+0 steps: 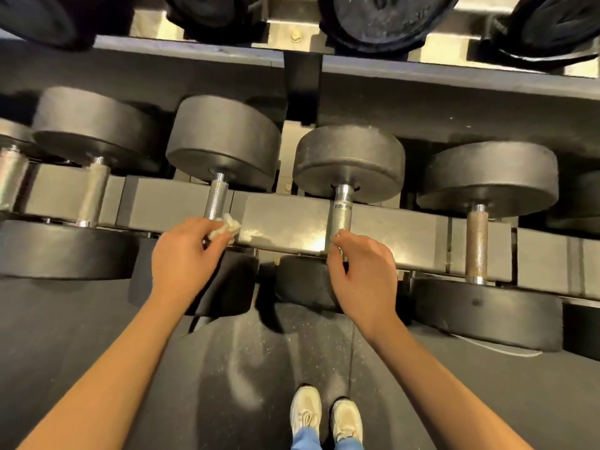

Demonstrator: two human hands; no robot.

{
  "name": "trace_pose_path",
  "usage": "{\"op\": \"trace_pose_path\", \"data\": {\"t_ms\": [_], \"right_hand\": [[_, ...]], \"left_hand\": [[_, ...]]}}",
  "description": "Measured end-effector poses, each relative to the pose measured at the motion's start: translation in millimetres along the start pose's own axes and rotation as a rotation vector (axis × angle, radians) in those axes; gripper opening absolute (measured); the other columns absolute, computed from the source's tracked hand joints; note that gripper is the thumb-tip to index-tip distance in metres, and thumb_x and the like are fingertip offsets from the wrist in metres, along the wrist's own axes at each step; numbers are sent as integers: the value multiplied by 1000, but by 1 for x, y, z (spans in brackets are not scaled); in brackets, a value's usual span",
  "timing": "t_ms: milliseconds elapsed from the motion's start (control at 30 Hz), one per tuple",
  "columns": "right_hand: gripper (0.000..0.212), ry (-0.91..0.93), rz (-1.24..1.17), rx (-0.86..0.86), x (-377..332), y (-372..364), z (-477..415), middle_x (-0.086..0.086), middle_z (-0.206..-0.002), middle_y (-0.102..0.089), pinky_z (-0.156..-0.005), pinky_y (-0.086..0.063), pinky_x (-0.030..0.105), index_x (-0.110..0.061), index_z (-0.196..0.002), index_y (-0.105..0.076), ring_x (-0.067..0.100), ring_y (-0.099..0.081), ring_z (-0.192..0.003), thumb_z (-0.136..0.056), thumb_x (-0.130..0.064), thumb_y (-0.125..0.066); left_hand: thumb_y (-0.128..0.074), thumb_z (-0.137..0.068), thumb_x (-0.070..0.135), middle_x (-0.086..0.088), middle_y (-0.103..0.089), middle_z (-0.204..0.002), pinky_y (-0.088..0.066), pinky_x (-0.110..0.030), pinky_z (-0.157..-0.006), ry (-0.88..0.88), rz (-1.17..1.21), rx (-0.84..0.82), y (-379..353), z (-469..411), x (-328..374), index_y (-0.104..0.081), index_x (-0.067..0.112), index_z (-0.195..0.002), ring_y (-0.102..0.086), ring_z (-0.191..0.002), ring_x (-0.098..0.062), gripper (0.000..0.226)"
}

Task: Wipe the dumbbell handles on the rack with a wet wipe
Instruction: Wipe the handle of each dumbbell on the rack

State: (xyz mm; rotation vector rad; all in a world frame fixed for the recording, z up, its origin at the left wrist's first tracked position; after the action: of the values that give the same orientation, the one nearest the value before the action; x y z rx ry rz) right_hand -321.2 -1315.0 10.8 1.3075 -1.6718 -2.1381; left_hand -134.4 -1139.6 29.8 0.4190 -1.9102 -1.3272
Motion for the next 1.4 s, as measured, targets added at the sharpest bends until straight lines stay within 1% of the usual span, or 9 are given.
{"op": "trace_pose_path", "data": {"t_ms": [167,300,433,700,900,967,1067,1233,1400], "right_hand": [[42,46,65,-5,-1,0,-1,-8,-78,-63,-80,-48,40,-22,-83,-64,12,-54,-71,-92,-38,-26],[60,-83,165,-42,-3,-7,0,-7,-101,-64,-94,-39,39,-20,-98,-68,16,-54,-97,-86,-39,-12],[57,-150,227,-4,-6,-11,2,-3,-116,-64,-102,-33,44,-19,-108,-69,20,-52,-110,-89,-36,-19],[48,76,359,-10,-57,-34,15,0,-120,-63,-111,-20,42,-18,-106,-68,20,-54,-118,-96,-33,-24],[42,13,64,58,-103,-77,22,6,-115,-68,-107,-25,30,-9,-107,-70,23,-61,-110,-94,-26,-35],[37,-125,-135,-12,-112,-94,20,6,-130,-59,-111,-23,25,-9,-120,-63,21,-49,-125,-99,-23,-36],[36,-337,-356,-74,-130,-119,17,2,-142,-48,-117,-23,36,-15,-129,-55,16,-36,-135,-103,-23,-33],[40,-411,-270,71,-154,-130,15,-3,-148,-41,-119,-13,32,-20,-136,-51,12,-26,-140,-102,-32,-34],[40,-418,-364,195,-151,-129,17,-3,-132,-55,-112,-30,37,-17,-124,-61,15,-43,-128,-98,-37,-36]], "left_hand": [[-65,-90,24,-6,-64,-78,-42,-34,-64,59,-83,82,-2,0,3,-69,11,-91,-58,-67,-26,14],[-62,-90,21,-5,-63,-77,-42,-35,-65,84,-94,69,0,-1,6,-67,10,-89,-56,-65,-23,12],[-56,-94,24,-4,-62,-81,-45,-38,-73,112,-103,21,-4,-1,1,-65,13,-90,-56,-69,-22,15],[-62,-89,27,-1,-64,-82,-45,-34,-74,97,-28,23,-2,-1,0,-66,14,-93,-59,-71,-18,14],[-64,-91,29,3,-62,-82,-46,-29,-68,59,211,81,2,1,-5,-66,15,-93,-56,-73,-12,15],[-65,-90,28,6,-62,-84,-46,-29,-68,81,310,77,4,1,-9,-66,16,-93,-56,-74,-10,12],[-63,-91,24,8,-64,-91,-44,-16,-73,105,511,18,8,-5,-21,-67,18,-94,-57,-84,-3,8],[-61,-93,20,18,-59,-88,-41,-6,-70,130,581,-92,9,-47,-60,-60,26,-102,-56,-83,9,11],[-62,-91,22,11,-55,-78,-39,-8,-61,140,516,-166,-16,-95,-74,-60,18,-97,-52,-70,7,8]]}}
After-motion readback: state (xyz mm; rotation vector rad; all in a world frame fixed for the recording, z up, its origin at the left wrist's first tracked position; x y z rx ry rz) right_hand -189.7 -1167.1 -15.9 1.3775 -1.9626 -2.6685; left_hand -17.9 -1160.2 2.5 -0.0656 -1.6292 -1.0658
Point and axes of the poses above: each hand's wrist, its own z-axis away from the middle knuckle, its own y-axis out of the back of the hand, x = y × z, the point moved 6 cm from there along -z, towards the middle knuckle
